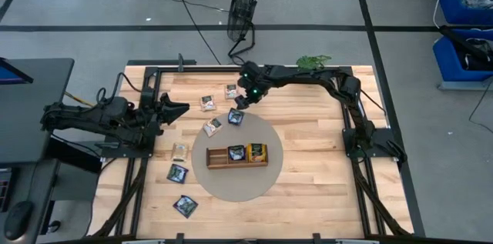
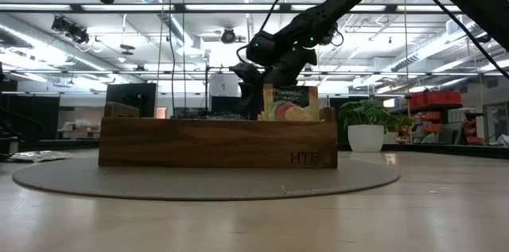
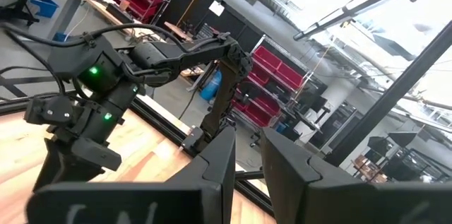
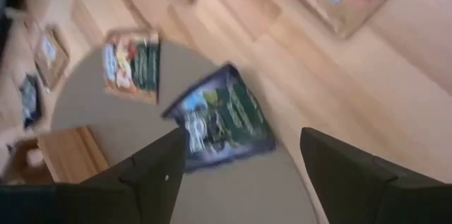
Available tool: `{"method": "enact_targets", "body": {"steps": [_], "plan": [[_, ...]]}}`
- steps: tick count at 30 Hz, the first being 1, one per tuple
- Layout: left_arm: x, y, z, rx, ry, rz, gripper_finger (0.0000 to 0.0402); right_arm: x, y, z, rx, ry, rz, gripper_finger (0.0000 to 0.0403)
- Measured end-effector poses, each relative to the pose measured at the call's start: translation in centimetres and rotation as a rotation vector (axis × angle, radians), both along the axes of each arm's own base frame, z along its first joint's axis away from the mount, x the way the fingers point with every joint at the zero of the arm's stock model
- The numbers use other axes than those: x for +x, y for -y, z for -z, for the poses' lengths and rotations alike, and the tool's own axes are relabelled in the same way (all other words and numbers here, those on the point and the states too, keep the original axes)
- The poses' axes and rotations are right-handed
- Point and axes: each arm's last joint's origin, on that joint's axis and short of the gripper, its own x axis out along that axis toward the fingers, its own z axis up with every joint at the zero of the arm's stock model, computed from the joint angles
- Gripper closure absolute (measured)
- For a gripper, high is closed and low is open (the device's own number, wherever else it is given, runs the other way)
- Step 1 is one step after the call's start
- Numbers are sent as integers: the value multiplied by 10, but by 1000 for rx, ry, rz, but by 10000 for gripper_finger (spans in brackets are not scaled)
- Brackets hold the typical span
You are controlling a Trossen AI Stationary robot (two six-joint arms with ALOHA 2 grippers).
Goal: Pick & Place Tea
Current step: Put the violet tea bag into the middle section of the wooden organizer
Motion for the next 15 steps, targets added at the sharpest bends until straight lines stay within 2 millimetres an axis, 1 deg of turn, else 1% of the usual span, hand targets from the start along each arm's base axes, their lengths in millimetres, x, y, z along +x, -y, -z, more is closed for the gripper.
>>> {"method": "enact_targets", "body": {"steps": [3, 6, 9, 15], "plan": [[0, 0, 0, 0, 0, 0, 330, -2, -1, 1, 6, -24, 7, 119], [0, 0, 0, 1, -4, 0, 330, 0, 1, 4, -27, -29, 40, 119], [0, 0, 1, 2, -8, 0, 330, 4, 3, 9, -21, -13, 58, 119], [0, 0, 1, 1, -8, 0, 330, 7, 1, 29, 7, -55, 46, 119]]}}
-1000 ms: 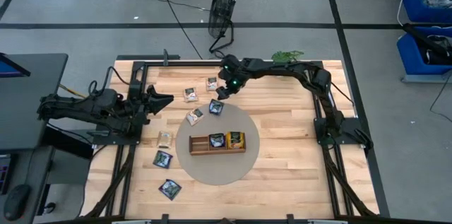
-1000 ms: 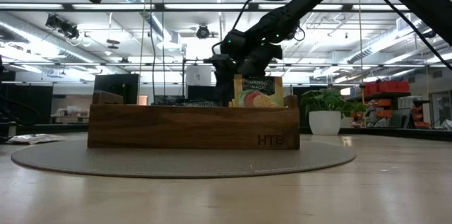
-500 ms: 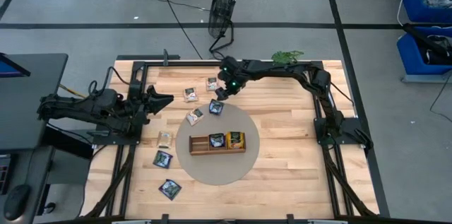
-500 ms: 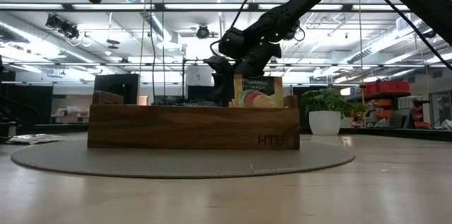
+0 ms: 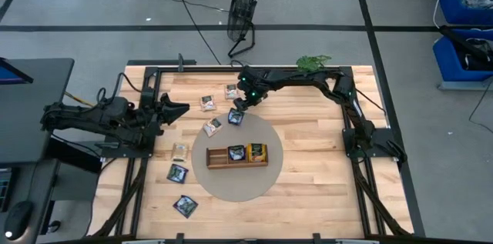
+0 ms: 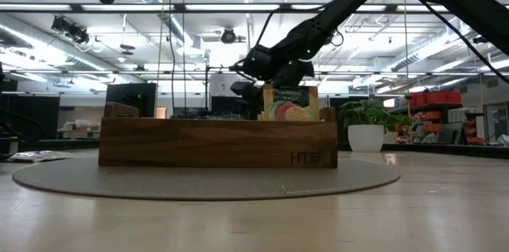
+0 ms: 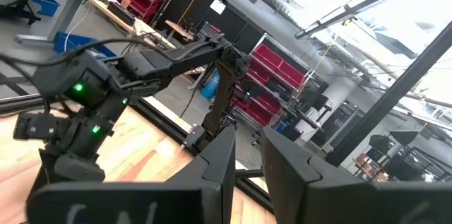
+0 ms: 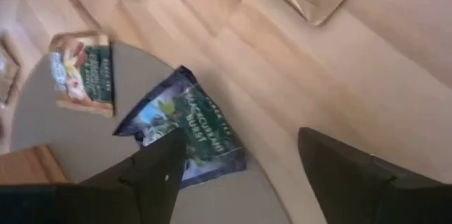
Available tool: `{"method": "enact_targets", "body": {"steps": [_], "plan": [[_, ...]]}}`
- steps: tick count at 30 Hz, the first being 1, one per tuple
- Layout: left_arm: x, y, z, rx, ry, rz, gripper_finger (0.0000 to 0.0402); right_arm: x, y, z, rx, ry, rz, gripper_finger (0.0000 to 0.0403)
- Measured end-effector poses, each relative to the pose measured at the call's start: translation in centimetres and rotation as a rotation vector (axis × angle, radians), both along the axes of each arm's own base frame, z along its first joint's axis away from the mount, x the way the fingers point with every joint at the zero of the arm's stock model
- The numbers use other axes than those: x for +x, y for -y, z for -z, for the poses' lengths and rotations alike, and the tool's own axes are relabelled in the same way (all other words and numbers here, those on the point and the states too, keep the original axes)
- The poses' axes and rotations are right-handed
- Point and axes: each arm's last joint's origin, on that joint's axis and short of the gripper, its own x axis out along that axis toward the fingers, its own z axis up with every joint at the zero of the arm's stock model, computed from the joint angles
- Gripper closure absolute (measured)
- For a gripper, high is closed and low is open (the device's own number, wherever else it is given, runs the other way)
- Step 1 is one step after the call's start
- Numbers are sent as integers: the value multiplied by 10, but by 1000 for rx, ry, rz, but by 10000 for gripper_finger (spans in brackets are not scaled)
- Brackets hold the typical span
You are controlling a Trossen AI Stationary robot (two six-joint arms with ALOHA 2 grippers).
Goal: Pick & Place Tea
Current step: Put the violet tea bag into the middle section of the wooden organizer
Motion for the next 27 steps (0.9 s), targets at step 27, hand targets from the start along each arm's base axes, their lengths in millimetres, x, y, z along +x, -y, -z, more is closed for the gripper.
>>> {"method": "enact_targets", "body": {"steps": [27], "plan": [[0, 0, 0, 0, -4, -3, 330, 15, -40, -1, -23, -4, -98, 191]]}}
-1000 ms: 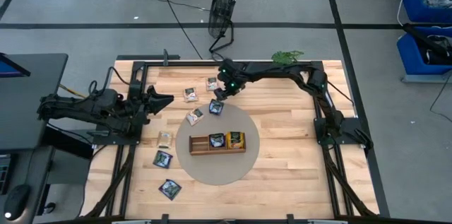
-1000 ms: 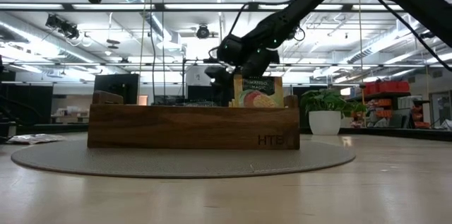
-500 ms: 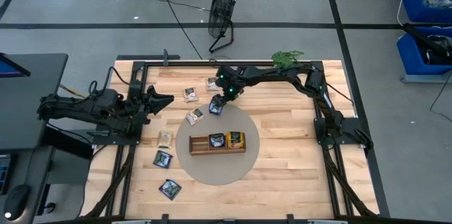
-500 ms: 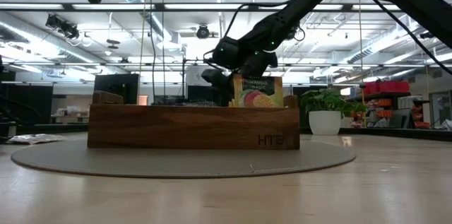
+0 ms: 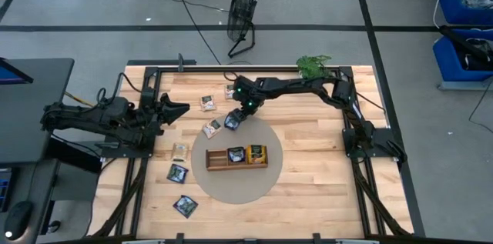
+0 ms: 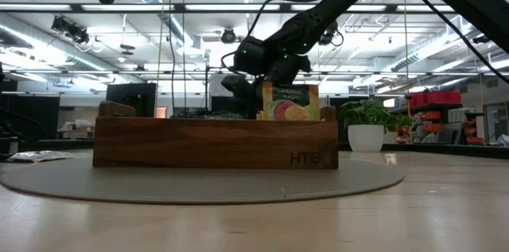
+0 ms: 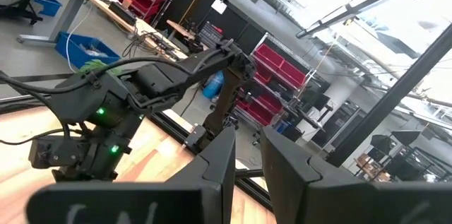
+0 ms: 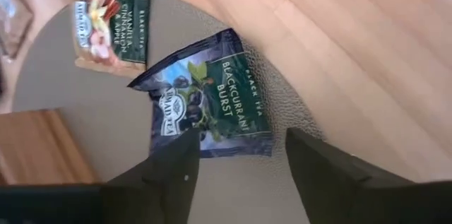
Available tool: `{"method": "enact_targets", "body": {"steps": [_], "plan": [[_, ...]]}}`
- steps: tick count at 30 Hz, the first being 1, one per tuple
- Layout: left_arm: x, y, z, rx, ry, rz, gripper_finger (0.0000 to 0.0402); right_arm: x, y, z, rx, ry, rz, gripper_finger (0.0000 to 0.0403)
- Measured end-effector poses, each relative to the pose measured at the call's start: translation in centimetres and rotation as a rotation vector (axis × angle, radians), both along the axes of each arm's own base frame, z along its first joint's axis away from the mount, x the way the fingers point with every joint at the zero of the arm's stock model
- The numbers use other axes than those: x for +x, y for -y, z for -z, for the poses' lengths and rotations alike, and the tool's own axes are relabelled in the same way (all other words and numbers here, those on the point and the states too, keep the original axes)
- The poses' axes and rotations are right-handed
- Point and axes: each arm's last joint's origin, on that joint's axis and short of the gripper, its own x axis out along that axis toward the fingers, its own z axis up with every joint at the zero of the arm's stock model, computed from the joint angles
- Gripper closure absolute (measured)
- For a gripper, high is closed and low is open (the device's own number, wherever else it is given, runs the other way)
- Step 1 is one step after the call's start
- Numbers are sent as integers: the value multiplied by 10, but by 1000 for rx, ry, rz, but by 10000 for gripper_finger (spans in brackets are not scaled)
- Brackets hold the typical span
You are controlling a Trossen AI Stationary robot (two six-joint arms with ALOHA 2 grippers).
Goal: Pick & Place Tea
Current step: Put the violet tea bag into the middle section of the wooden organizer
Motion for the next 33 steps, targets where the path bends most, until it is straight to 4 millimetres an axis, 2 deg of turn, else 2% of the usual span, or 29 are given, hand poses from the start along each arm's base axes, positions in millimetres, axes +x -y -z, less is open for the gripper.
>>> {"method": "enact_targets", "body": {"steps": [8, 17, 23, 33], "plan": [[0, 0, 0, -1, 0, 0, 330, 2, -3, 6, -25, -10, -15, 298], [0, 0, 0, -1, 0, 0, 330, 4, -11, 7, -38, 0, -78, 395], [0, 0, 0, -4, 1, 0, 330, 4, -10, 6, -42, 2, -79, 398], [0, 0, 1, -20, -7, 3, 330, 11, -10, -22, -73, 173, -118, 331]]}}
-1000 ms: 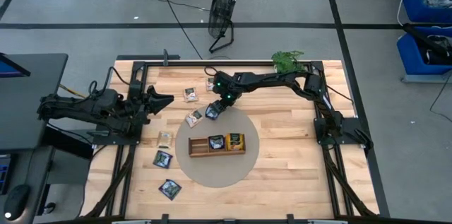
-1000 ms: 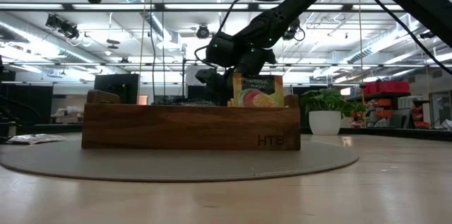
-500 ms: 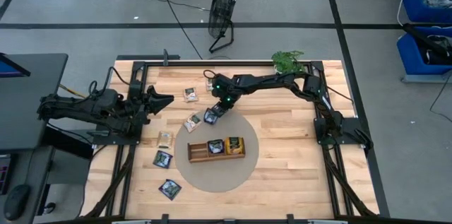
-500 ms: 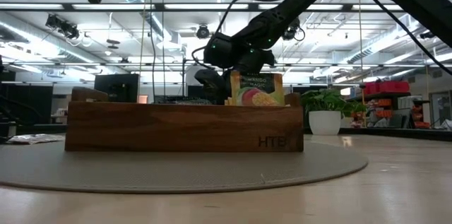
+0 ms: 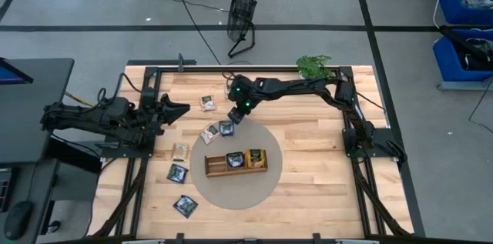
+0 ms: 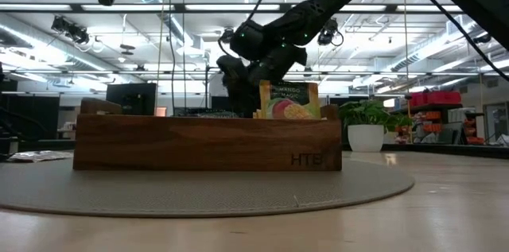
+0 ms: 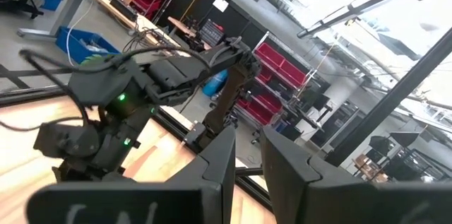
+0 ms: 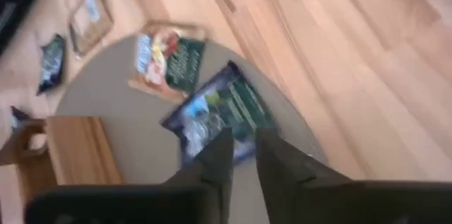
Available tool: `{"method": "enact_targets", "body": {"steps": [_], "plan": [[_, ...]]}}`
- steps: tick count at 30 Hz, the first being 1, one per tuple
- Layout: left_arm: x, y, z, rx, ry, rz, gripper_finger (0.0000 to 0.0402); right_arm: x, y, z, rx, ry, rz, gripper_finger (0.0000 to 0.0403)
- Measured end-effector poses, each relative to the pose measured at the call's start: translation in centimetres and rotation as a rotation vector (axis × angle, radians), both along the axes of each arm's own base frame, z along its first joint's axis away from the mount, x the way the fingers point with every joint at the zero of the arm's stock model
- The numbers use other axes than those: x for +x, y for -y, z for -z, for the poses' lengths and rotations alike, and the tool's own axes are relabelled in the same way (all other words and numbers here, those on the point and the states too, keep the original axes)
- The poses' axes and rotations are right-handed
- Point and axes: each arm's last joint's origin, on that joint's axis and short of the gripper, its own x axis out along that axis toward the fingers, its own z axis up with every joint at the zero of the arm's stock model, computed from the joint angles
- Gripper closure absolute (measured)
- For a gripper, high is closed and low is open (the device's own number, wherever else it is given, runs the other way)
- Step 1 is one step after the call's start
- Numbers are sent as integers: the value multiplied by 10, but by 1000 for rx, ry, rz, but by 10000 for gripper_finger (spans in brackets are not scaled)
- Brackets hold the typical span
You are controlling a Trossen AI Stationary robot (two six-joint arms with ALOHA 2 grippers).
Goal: Pick & Place Tea
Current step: Put the violet tea bag into the middle section of the wooden organizer
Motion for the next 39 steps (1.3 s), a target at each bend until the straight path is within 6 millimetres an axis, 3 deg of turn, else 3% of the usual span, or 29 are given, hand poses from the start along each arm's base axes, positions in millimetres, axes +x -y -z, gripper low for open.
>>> {"method": "enact_targets", "body": {"steps": [10, 18, 31, 39], "plan": [[0, 0, 0, -4, -4, 0, 330, 6, -3, -6, -66, 120, -138, 227], [0, 0, 0, -4, -4, 1, 330, 9, -15, -3, -131, 58, -61, 155], [0, 0, 0, -29, 2, 4, 330, 11, -46, 12, -384, -56, -235, 149], [0, 0, 1, -28, 1, 4, 330, 12, -42, 25, -460, -105, -214, 147]]}}
